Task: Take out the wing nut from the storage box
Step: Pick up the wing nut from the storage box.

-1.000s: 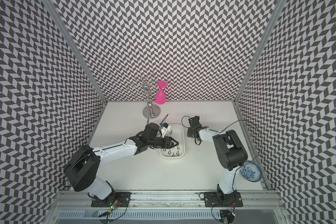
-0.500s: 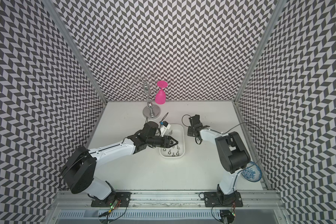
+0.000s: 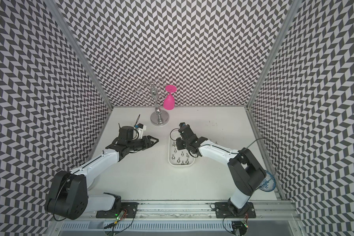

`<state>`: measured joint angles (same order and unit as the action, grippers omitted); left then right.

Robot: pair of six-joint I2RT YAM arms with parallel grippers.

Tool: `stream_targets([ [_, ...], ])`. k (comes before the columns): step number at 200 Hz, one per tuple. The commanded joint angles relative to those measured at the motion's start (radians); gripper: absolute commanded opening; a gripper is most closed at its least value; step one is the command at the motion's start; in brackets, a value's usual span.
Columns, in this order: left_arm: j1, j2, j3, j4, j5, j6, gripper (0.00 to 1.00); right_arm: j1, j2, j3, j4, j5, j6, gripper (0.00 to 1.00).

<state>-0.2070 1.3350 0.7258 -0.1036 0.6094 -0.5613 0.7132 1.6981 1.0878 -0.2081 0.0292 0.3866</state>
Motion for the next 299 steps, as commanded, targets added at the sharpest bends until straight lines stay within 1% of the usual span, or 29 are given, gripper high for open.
stream_targets([
  [1,0.039,-0.042,-0.035,0.022,0.085,-0.010,0.56,0.015,0.060,0.027,0.030,-0.031,0.035,0.31],
  [27,0.048,-0.026,-0.037,0.023,0.097,-0.014,0.56,0.030,0.111,0.055,0.024,-0.047,0.047,0.32],
  [93,0.050,-0.013,-0.034,0.027,0.111,-0.017,0.56,0.047,0.179,0.080,0.029,-0.061,0.055,0.32],
  [233,0.050,-0.023,-0.043,0.036,0.121,-0.025,0.56,0.054,0.268,0.114,0.018,-0.013,0.050,0.32],
  [267,0.049,-0.024,-0.046,0.038,0.122,-0.026,0.56,0.055,0.281,0.126,0.018,-0.005,0.052,0.31],
  [293,0.049,-0.027,-0.046,0.038,0.121,-0.025,0.56,0.058,0.292,0.139,0.004,0.007,0.045,0.27],
  [299,0.049,-0.027,-0.047,0.039,0.119,-0.026,0.56,0.060,0.293,0.139,0.004,0.010,0.044,0.25],
])
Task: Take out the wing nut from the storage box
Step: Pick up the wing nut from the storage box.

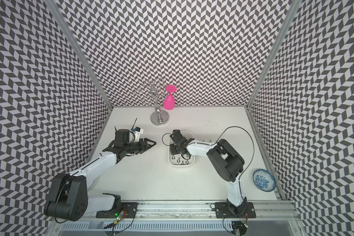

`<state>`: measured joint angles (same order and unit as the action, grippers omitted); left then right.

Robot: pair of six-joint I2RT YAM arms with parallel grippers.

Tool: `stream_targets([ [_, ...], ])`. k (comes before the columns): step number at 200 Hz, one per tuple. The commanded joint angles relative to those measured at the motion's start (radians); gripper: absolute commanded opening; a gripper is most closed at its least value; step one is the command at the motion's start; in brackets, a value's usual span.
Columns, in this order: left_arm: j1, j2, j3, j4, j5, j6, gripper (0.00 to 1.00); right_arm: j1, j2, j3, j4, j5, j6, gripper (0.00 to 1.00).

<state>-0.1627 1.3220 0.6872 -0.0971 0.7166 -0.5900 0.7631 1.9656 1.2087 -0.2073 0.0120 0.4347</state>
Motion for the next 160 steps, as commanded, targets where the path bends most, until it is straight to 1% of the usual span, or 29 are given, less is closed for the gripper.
stream_targets([
  [1,0.005,-0.014,-0.008,0.032,0.012,0.004,0.56,0.010,0.025,0.018,0.003,0.028,-0.004,0.25],
  [39,0.005,-0.014,-0.010,0.032,0.012,0.004,0.56,0.015,0.027,0.013,-0.004,0.043,-0.006,0.13],
  [70,0.005,-0.014,-0.011,0.032,0.011,0.004,0.56,0.018,0.018,0.008,-0.006,0.049,-0.007,0.08],
  [83,0.005,-0.013,-0.011,0.032,0.011,0.003,0.56,0.018,0.014,0.005,-0.005,0.046,-0.008,0.04],
  [101,0.004,-0.014,-0.011,0.029,0.007,0.004,0.56,0.020,0.001,0.003,-0.007,0.042,-0.005,0.00],
  [117,-0.002,-0.020,-0.011,0.021,-0.005,0.005,0.56,0.025,-0.027,-0.003,-0.013,0.043,-0.003,0.00],
  [138,-0.042,-0.039,0.006,-0.012,-0.077,0.009,0.55,0.034,-0.097,-0.022,-0.020,0.051,0.003,0.00],
  [154,-0.095,-0.060,0.031,-0.042,-0.148,0.014,0.56,0.037,-0.160,-0.033,-0.036,0.056,0.006,0.00],
  [160,-0.116,-0.067,0.042,-0.049,-0.174,0.016,0.56,0.038,-0.187,-0.036,-0.042,0.078,0.004,0.00],
])
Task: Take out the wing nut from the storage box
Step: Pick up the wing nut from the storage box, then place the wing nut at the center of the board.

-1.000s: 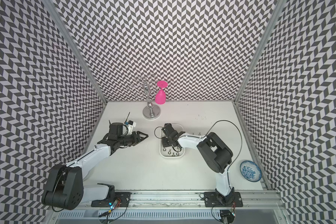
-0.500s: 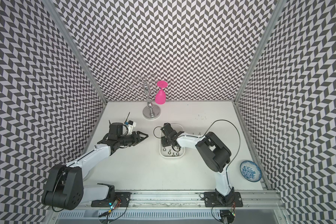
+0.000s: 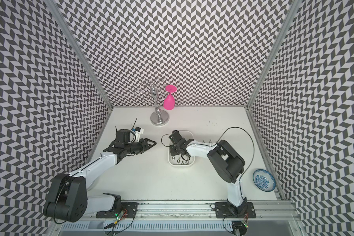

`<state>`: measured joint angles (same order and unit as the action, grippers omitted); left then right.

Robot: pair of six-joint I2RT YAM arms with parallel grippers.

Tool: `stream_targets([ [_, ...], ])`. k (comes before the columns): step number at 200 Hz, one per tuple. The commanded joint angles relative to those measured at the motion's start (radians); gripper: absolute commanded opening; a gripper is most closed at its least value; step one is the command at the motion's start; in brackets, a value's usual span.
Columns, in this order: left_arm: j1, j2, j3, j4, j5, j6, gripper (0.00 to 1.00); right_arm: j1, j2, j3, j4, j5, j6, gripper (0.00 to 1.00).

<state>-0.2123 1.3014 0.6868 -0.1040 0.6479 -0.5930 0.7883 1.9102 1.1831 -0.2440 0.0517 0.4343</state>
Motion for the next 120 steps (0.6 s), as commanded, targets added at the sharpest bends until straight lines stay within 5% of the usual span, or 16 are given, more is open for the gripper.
stream_targets([
  [1,-0.070,-0.047,0.045,-0.044,-0.109,0.018,0.56,0.012,-0.137,-0.011,-0.006,0.042,0.005,0.00],
  [46,-0.218,-0.027,0.101,0.059,-0.152,-0.056,0.56,-0.049,-0.233,-0.022,-0.058,0.183,-0.019,0.00],
  [120,-0.489,0.188,0.251,0.164,-0.156,-0.117,0.55,-0.386,-0.139,-0.070,0.055,0.192,-0.026,0.00],
])
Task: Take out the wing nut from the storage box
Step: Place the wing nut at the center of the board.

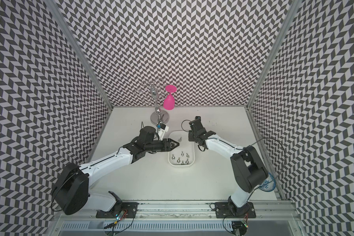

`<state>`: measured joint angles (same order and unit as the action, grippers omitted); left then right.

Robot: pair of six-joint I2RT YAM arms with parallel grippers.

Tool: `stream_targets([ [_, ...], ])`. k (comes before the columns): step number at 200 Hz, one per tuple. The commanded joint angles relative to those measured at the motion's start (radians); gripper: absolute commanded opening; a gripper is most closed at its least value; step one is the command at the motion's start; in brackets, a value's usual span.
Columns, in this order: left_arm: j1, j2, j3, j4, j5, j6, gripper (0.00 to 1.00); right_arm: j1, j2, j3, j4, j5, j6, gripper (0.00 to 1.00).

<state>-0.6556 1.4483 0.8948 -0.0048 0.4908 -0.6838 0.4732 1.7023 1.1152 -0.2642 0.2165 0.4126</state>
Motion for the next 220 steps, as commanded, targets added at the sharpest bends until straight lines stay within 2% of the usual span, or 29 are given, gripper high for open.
stream_targets([
  [1,-0.047,0.042,0.043,0.067,0.002,-0.026,0.55,-0.075,0.071,-0.001,0.076,0.026,-0.007,0.00],
  [30,-0.081,0.087,0.059,0.101,0.017,-0.018,0.56,-0.140,0.151,0.011,0.106,0.030,-0.016,0.00],
  [58,-0.083,0.134,0.081,0.102,0.050,-0.014,0.55,-0.157,0.213,0.059,0.085,0.045,-0.015,0.00],
  [169,-0.084,0.148,0.082,0.081,0.046,-0.002,0.55,-0.177,0.268,0.062,0.073,0.021,-0.021,0.01],
  [220,-0.084,0.137,0.080,0.060,0.028,0.011,0.55,-0.176,0.248,0.056,0.074,0.001,-0.021,0.16],
])
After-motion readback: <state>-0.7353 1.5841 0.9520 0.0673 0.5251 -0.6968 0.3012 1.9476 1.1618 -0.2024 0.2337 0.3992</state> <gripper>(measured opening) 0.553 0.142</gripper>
